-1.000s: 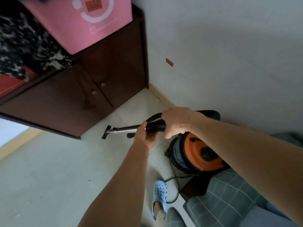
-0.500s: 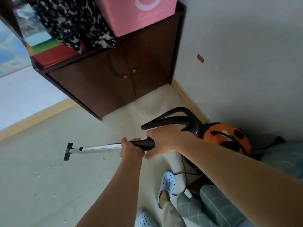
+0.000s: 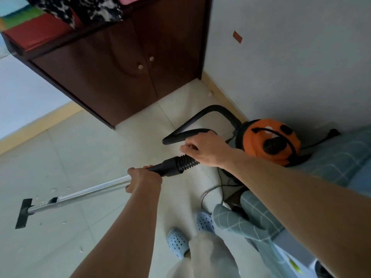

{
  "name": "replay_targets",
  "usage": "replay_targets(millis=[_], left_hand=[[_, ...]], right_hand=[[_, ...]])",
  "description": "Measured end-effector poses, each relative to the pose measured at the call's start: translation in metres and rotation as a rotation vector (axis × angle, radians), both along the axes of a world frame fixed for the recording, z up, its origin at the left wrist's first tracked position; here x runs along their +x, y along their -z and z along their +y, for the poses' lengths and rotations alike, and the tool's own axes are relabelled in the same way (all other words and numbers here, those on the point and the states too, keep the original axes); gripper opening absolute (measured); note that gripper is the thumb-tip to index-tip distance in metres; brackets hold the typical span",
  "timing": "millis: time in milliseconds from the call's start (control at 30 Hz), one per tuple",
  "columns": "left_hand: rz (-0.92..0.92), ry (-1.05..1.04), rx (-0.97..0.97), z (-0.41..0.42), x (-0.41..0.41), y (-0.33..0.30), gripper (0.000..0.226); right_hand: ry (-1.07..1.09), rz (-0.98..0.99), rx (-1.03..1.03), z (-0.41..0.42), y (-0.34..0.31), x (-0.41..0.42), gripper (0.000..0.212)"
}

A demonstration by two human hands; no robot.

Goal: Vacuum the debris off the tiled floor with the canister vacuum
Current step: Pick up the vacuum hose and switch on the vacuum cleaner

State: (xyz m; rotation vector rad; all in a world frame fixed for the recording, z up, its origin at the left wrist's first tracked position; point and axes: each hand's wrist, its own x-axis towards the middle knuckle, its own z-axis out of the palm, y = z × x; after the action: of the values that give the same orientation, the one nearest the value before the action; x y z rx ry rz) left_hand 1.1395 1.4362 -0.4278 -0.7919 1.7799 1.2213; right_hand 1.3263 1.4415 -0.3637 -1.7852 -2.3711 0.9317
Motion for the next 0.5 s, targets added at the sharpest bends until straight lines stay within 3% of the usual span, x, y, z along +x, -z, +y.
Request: replay_targets(millis=[167, 367, 433, 500], left_hand=[[-0.007, 0.025, 0.056, 0.002, 0.042, -0.009, 0.047], [-0.003, 0.198, 0.051, 0.005, 0.092, -0.008, 0.042], [-0.004, 0.238, 0.035, 0.006, 0.099, -0.006, 0.041], [0.003, 0.263, 0.009, 0.006, 0.103, -0.002, 0.040]], right_hand=[[0.235, 0.146, -0.098, 0.001, 0.011, 0.035, 0.034], [0.468, 0.267, -0.053, 0.007, 0.026, 0.090, 0.024], [0.609, 0.227, 0.065, 0.011, 0.038, 0.111, 0.023], [0.746, 0.029, 0.102, 0.015, 0.054, 0.143, 0.023]])
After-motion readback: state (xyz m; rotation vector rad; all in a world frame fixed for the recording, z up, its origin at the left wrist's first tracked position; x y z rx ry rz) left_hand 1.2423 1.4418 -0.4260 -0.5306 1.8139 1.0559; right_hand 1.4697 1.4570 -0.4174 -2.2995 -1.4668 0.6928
